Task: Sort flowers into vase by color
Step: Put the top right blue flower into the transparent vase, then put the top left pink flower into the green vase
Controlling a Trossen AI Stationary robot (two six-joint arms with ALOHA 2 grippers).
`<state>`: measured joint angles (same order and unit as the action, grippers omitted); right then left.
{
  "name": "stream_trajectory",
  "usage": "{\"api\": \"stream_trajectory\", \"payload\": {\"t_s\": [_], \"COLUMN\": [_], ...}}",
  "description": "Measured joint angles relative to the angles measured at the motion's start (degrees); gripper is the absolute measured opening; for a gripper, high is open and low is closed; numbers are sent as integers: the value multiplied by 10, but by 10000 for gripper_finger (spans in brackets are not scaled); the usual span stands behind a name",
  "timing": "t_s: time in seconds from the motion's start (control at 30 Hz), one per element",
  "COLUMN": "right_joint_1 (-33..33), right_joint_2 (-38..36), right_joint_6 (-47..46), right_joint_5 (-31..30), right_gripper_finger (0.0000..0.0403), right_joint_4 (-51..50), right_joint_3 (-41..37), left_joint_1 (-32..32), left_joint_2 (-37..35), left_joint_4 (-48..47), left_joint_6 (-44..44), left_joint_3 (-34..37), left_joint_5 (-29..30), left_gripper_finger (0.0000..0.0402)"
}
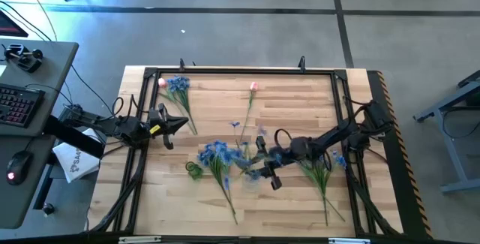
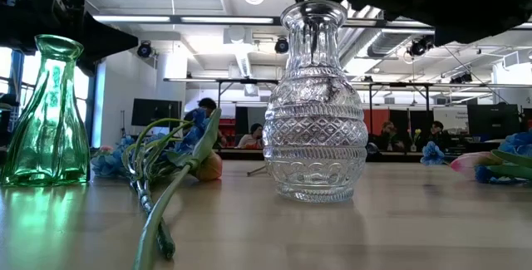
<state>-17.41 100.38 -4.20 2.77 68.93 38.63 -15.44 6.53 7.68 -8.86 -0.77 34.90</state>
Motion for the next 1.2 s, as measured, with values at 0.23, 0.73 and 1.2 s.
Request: {"api": "stream_trajectory", "payload": {"t_s": [0.23,0.73,1.2], "right_joint_1": [-14,-131,-160], "right_joint_2": [-83,-277,-360], "right_joint_6": [-3,-89,-364], "right_joint_5": [-10,-273,-379], "right_gripper_finger": [202,195,175], "right_joint_4": [-188,-551,-805], "right_joint_3": [0,0,0], "left_joint_1": [0,0,18], "left_joint_2": [0,21,302], "left_joint_4": [-69,-132,-505], "left_joint_6": [1,-48,-314], "left_joint_3": [-28,-74,-367], "left_joint_5": [6,61,139], "left_gripper_finger": [0,0,0]}}
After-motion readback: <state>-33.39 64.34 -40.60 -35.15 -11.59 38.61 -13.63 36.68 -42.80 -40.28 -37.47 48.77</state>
